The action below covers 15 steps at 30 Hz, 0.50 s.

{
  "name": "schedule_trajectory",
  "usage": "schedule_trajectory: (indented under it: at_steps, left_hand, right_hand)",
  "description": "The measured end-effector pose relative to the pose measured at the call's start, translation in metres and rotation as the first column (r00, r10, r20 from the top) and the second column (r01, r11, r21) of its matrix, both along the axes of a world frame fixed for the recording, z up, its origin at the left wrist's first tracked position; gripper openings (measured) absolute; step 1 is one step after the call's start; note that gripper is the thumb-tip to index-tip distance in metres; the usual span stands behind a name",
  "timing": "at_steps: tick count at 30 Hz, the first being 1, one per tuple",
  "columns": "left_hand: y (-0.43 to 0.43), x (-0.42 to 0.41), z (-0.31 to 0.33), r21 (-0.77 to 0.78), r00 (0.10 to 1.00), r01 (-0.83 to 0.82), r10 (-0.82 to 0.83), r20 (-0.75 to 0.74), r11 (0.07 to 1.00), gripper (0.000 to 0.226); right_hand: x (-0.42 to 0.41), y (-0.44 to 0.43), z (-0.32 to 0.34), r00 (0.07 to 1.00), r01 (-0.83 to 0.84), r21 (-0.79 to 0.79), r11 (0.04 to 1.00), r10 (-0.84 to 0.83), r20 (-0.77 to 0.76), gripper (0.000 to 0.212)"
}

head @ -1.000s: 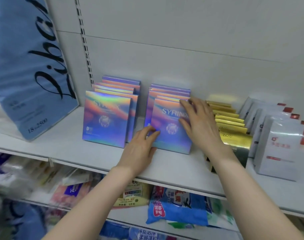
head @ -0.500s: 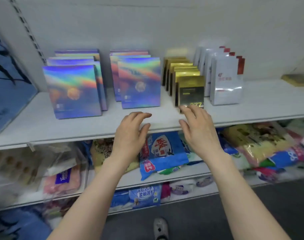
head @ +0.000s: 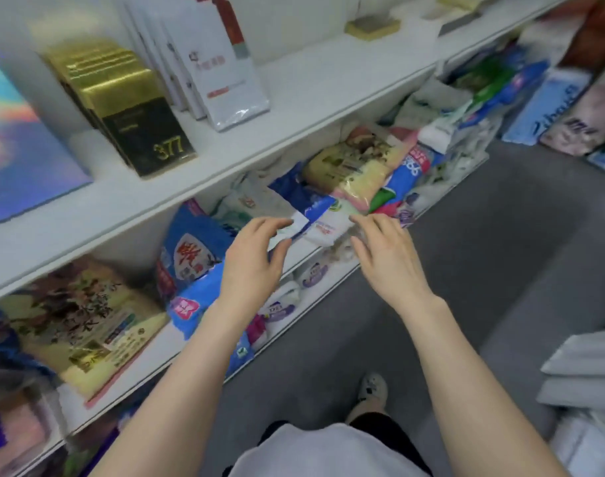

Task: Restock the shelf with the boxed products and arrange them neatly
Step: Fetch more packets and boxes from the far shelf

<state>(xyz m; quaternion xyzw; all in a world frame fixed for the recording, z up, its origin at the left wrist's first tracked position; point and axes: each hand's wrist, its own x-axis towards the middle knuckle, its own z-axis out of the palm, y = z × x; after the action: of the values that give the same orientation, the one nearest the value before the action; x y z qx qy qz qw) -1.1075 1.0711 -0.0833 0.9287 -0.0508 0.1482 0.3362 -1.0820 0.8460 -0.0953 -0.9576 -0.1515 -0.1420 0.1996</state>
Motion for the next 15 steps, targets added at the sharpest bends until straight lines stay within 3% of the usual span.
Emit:
schedule_trajectory:
  at_steps: [7, 15]
  left_hand:
    - [-0.145, 0.108, -0.013, -0.046, 0.992, 0.127, -0.127, -0.004, 0.991, 0.029]
    - [-0.281, 0.256, 0.007, 0.038, 0.976, 0.215, -0.216, 0.015, 0.976, 0.035]
  right_hand:
    - [0.072, -0.156, 0.004, 0.987, 0.158, -0.035, 0.987, -0.159, -0.028, 0.036]
    - [0.188, -0.294, 0.029, 0.961, 0.271, -0.075, 0.960, -0.274, -0.046, 0.038]
